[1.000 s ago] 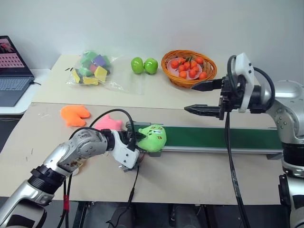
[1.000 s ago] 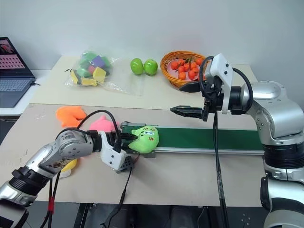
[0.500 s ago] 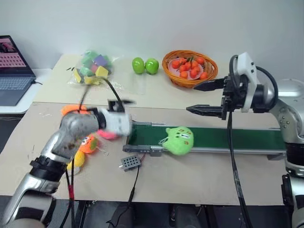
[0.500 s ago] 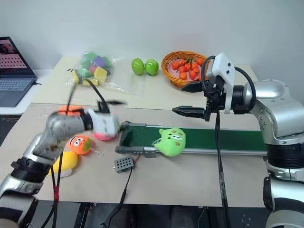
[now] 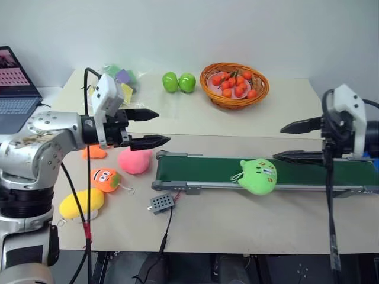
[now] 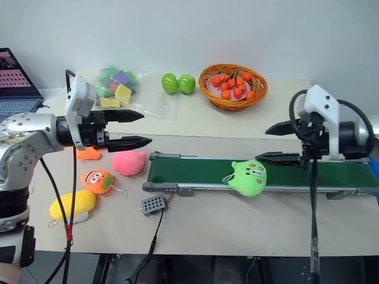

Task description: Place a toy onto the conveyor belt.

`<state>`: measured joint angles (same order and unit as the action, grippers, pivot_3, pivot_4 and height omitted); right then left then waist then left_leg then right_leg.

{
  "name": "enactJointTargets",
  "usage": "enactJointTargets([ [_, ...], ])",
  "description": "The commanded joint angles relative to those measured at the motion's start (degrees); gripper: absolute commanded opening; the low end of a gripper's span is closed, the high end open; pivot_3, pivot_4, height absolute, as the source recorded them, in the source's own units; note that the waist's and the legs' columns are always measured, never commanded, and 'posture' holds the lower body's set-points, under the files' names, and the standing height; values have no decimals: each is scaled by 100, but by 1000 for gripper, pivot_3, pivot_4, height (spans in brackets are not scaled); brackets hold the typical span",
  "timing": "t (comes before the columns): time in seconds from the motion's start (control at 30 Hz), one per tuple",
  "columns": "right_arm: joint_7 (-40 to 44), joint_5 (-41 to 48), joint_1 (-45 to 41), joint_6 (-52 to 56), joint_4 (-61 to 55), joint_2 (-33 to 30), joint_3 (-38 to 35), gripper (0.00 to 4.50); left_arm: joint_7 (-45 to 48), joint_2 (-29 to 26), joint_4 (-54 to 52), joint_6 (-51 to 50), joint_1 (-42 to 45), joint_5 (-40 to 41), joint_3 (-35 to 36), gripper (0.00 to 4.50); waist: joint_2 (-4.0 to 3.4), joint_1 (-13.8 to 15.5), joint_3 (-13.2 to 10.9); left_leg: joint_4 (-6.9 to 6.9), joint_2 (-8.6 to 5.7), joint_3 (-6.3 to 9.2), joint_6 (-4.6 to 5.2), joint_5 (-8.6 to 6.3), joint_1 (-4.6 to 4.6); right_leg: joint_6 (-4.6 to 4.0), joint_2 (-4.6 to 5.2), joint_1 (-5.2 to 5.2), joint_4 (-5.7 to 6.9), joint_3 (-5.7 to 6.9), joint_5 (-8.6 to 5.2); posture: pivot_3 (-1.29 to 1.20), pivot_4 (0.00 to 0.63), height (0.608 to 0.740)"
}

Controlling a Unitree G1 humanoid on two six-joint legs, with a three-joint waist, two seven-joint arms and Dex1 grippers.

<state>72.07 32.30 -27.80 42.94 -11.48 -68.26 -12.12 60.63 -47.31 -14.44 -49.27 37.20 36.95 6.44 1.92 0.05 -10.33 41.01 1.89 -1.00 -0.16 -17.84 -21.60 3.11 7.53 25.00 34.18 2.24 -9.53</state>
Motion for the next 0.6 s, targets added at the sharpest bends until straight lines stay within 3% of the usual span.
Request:
enactJointTargets([
  [0.03, -234, 19, 269, -87, -97, -28, -651, 4500, -174, 9, -140, 36, 175, 101, 97, 4417, 0, 1, 0, -1, 0, -1, -1, 0, 1, -1, 0, 0, 0, -2, 0, 0, 150, 738],
  [0.3, -638, 231, 556, -111, 18, 439, -1179, 4500, -590, 326, -67, -73, 644, 423, 180, 4417, 1, 16, 0, -4, -4, -2, -2, 1, 0, -1, 0, -1, -6, -4, 0, 0, 150, 738],
  [0.6, -903, 431, 480, 8, -164, 405, -1209, 4500, -657, 599, 8, -47, 1071, 542, -72, 4417, 1, 23, 0, -3, -4, -2, -2, 1, 1, -1, 0, -1, -6, -4, 0, 0, 150, 738],
])
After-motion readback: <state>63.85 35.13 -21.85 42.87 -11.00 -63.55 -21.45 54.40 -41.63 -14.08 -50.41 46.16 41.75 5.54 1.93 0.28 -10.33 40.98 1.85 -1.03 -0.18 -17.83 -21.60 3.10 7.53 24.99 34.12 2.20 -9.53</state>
